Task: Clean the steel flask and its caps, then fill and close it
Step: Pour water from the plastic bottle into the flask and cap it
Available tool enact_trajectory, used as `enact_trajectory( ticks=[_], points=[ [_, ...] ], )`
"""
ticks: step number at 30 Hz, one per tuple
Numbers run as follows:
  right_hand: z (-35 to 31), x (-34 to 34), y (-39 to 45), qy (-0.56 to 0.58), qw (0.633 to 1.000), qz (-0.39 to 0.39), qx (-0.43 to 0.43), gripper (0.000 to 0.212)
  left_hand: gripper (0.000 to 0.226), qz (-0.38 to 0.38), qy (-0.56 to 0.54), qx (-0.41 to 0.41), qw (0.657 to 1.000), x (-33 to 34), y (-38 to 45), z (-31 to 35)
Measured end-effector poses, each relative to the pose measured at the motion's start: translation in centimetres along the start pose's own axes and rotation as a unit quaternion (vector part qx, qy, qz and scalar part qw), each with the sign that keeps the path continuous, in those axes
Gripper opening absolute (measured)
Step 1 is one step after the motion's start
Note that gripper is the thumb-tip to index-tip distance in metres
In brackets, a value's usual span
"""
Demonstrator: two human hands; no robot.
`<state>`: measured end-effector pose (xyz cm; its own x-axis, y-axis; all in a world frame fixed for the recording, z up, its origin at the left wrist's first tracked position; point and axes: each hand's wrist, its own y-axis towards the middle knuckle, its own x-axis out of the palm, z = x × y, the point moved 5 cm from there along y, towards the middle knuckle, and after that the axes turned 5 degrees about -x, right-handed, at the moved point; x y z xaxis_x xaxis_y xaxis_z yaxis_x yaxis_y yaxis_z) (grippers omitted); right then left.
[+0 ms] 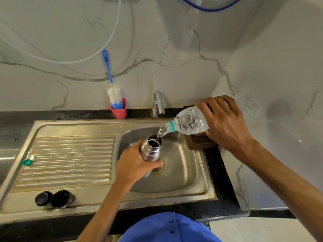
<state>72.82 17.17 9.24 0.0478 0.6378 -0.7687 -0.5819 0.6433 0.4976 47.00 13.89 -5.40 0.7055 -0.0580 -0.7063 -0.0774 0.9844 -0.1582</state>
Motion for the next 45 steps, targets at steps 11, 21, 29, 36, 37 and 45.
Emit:
enact_trajectory(
  ticks=[11,21,29,36,37,45],
  points=[
    [0.4,-0.2,0.2,-0.003,1.0,0.007,0.004,0.04,0.062,0.001,-0.003,0.0,1.0,0.2,-0.1,-0.5],
    [0.7,-0.6,0.2,0.001,1.0,0.002,0.008,0.044,0.065,-0.006,-0.012,0.001,1.0,0.6,0.1,-1.0],
    [0.7,-0.6,0.2,0.007,1.0,0.008,0.007,0.044,0.064,-0.006,-0.011,0.0,1.0,0.8,0.2,-1.2],
    [0.6,-0.6,0.2,0.013,1.0,0.009,0.003,0.04,0.061,0.003,-0.015,0.006,1.0,0.4,0.3,-1.0],
    [0.6,-0.6,0.3,0.014,1.0,0.009,0.003,0.04,0.06,0.003,-0.018,0.009,1.0,0.3,0.3,-0.9],
    [0.7,-0.7,0.4,0.002,1.0,0.015,-0.001,0.043,0.06,-0.008,-0.053,0.011,0.998,0.5,0.4,-0.4]
  ],
)
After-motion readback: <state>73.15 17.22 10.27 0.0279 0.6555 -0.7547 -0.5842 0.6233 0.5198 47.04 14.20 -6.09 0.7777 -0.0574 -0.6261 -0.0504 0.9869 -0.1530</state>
